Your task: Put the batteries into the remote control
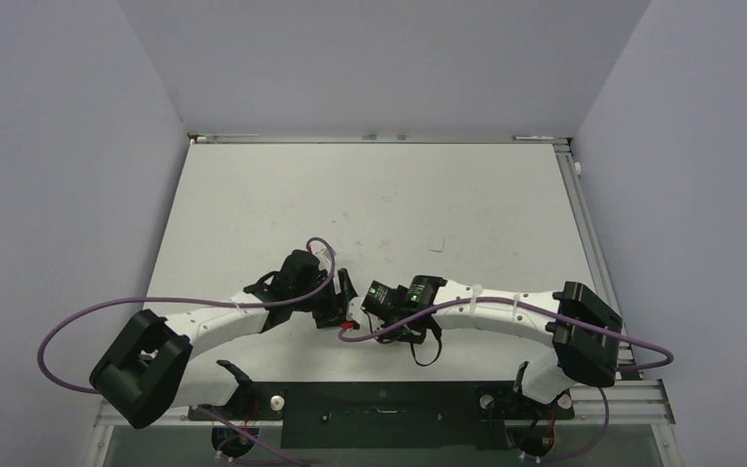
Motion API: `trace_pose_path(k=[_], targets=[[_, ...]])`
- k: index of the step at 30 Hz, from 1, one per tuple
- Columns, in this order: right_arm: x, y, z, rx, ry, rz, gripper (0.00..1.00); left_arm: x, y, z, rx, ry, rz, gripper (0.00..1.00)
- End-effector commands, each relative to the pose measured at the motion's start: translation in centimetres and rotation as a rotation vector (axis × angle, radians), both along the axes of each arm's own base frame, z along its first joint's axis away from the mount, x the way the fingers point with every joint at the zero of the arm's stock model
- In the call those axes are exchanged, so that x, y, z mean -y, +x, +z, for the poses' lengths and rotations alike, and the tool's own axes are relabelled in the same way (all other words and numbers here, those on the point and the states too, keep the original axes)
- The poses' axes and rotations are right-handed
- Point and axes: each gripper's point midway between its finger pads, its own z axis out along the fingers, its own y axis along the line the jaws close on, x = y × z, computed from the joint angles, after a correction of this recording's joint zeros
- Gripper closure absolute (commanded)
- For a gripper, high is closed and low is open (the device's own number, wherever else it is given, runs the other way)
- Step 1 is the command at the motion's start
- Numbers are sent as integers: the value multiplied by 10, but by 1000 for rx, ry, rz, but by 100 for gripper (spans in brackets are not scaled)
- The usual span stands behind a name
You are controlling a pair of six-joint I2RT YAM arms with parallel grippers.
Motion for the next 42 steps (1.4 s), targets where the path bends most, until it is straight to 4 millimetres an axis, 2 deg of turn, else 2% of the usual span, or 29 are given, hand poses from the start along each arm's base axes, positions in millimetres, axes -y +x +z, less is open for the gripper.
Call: trace_pose_path(k=[1, 8, 16, 21, 34, 42], targets=[[-13, 7, 5, 30, 7, 19, 91, 6, 2, 17, 49, -48, -18, 34], [-20, 10, -1, 31, 8, 15, 91, -7, 4, 10, 42, 5, 24, 34], [-27, 13, -8, 28, 4, 29, 91, -43, 16, 5, 29, 40, 152, 34], [-30, 14, -14, 23, -4, 32, 91, -56, 19, 9, 42, 47, 194, 33], [-35, 19, -19, 27, -8, 30, 91, -59, 19, 10, 44, 39, 194, 33], [-41, 21, -20, 29, -10, 26, 87, -58, 18, 9, 42, 32, 188, 33]])
